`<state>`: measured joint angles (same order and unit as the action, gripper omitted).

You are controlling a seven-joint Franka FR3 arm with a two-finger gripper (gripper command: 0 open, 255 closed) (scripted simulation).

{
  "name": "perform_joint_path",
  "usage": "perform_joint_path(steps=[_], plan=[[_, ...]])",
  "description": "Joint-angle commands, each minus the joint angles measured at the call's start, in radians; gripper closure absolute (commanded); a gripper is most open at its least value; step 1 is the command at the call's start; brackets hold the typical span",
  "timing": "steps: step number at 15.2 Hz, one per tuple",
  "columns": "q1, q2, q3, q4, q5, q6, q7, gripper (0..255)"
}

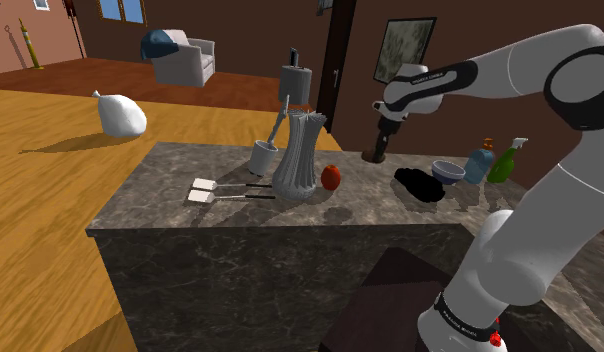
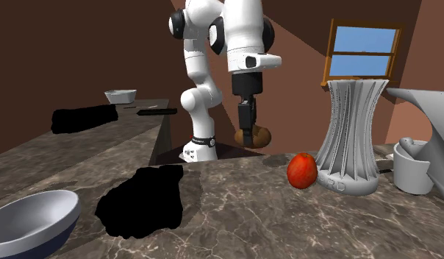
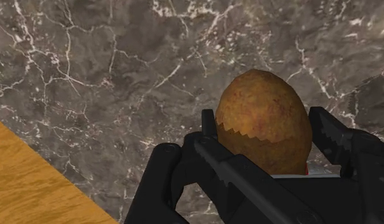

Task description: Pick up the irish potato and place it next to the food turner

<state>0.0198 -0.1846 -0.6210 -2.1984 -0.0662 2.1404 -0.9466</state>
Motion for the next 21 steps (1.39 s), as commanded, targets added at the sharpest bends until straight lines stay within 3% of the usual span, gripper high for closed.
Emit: perform_joint_path(steps=[1, 11, 21], plan=[[0.01, -0.027, 0.029, -0.022, -0.017, -0.003, 0.05, 255], [0.092, -0.094, 0.211, -0.105, -0.041, 0.008, 0.329, 255], [0.195, -0.047, 0.371, -0.074, -0.01, 0.011, 0.572, 255]])
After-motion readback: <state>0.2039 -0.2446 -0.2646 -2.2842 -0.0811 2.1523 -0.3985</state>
